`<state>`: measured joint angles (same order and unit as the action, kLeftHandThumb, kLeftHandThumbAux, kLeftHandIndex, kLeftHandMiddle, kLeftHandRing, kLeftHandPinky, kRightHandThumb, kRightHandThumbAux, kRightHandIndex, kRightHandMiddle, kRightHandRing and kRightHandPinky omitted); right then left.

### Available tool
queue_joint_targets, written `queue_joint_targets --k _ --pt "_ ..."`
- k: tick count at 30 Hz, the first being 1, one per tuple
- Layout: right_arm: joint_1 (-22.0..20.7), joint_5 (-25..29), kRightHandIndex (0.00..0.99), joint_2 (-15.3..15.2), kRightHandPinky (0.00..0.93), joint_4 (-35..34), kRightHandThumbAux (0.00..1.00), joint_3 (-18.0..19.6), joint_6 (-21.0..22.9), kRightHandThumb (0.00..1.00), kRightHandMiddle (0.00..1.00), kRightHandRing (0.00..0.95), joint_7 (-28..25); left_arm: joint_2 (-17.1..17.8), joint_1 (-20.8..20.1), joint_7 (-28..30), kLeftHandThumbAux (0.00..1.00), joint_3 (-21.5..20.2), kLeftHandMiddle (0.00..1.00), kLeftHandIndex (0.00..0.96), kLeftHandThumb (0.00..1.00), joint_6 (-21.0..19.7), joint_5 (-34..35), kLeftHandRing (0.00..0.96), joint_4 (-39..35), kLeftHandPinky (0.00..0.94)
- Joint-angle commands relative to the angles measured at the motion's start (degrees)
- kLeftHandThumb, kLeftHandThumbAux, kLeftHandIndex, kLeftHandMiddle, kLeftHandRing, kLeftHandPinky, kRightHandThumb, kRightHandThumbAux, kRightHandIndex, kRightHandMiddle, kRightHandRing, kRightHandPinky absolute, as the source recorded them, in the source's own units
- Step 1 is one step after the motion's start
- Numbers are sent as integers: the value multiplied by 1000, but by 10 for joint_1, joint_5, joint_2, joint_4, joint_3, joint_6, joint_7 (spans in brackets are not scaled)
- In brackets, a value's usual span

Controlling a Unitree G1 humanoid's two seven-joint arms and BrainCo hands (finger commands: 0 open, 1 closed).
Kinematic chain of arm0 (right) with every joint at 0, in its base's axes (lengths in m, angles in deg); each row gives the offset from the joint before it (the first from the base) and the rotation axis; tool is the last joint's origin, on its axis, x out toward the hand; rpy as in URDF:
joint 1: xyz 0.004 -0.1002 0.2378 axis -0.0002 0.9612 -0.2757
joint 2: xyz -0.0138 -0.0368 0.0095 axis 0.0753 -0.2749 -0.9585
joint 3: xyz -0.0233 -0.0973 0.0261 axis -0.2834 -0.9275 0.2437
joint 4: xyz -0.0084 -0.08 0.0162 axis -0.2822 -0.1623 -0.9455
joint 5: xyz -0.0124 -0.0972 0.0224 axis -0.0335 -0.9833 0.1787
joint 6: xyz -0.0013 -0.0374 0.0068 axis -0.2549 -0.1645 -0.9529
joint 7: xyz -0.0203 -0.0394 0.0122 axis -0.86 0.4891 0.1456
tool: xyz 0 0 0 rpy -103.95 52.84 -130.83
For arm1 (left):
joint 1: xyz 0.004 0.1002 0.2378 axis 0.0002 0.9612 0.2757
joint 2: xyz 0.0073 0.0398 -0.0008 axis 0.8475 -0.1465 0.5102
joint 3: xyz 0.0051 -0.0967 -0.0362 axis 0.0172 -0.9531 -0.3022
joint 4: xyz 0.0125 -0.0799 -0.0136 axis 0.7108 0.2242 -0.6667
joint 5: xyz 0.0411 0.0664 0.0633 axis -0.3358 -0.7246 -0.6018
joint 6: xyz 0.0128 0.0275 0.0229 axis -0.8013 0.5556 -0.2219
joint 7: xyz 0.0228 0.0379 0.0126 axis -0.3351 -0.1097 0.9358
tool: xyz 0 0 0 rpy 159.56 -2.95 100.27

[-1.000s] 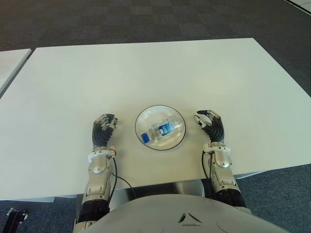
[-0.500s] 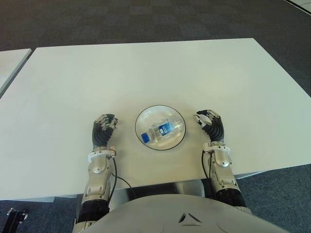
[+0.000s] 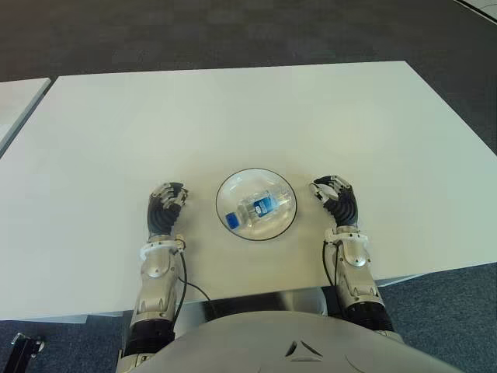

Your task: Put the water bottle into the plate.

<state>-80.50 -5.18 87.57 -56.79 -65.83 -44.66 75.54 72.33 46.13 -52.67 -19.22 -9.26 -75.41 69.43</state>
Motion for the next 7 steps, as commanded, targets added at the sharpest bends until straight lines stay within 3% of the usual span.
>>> queue_joint_targets --k 1,7 --pt "12 -3 436 1 777 7 727 -3 22 703 771 773 -3 -3 4 3 716 -3 489 427 706 -13 4 485 16 486" --pt "11 -3 436 2 766 6 727 -4 23 703 764 769 -4 -2 3 2 717 -3 488 427 706 -10 3 484 18 486"
